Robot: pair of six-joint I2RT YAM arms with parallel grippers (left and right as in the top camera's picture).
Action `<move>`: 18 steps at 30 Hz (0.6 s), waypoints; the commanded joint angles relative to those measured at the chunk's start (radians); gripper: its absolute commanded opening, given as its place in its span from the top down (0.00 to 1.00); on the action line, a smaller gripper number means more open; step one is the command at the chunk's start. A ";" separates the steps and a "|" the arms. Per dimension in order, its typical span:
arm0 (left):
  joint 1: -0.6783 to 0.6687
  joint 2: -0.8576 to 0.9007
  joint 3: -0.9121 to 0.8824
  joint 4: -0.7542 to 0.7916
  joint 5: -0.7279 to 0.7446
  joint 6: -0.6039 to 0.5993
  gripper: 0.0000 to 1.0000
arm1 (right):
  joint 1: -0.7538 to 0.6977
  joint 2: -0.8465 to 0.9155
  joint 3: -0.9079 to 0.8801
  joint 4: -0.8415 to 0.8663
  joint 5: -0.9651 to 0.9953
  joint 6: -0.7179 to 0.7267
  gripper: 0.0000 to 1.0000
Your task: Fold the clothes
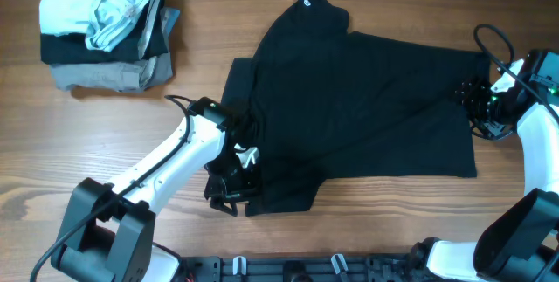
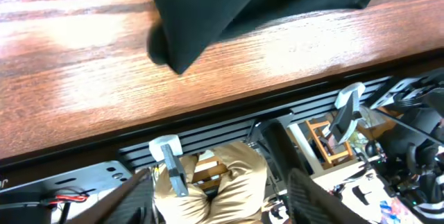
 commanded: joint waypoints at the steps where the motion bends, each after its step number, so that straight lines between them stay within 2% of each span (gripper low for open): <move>1: 0.026 -0.012 0.059 0.073 0.020 0.005 0.35 | 0.002 0.011 0.002 -0.001 0.021 0.005 0.28; 3: 0.045 -0.012 0.077 0.181 -0.002 0.024 0.32 | 0.002 0.011 0.002 -0.001 0.021 0.005 0.28; 5: 0.065 -0.011 0.077 0.346 -0.140 0.024 0.36 | 0.002 0.011 0.002 0.000 0.021 0.005 0.28; 7: 0.077 -0.006 0.076 0.499 -0.314 0.024 0.63 | 0.002 0.011 0.002 -0.002 0.021 0.005 0.28; 8: 0.084 -0.001 0.076 0.581 -0.406 0.025 0.82 | 0.002 0.011 0.002 -0.004 0.021 0.005 0.25; 9: 0.088 0.008 0.074 0.657 -0.473 0.025 0.87 | 0.002 0.011 0.002 -0.006 0.021 0.005 0.24; 11: 0.100 0.034 0.073 0.755 -0.548 0.025 0.87 | 0.002 0.011 0.002 -0.016 0.021 0.004 0.23; 12: 0.110 0.050 0.073 0.785 -0.566 0.026 0.82 | 0.002 0.011 0.002 -0.024 0.021 0.003 0.23; 14: 0.138 0.094 0.073 0.830 -0.574 0.033 0.65 | 0.002 0.011 0.002 -0.037 0.021 0.002 0.23; 16: 0.173 0.148 0.073 0.874 -0.572 0.041 0.63 | 0.002 0.011 0.002 -0.043 0.021 0.002 0.23; 18: 0.209 0.209 0.073 0.939 -0.513 0.042 0.56 | 0.002 0.011 0.002 -0.041 0.021 0.002 0.23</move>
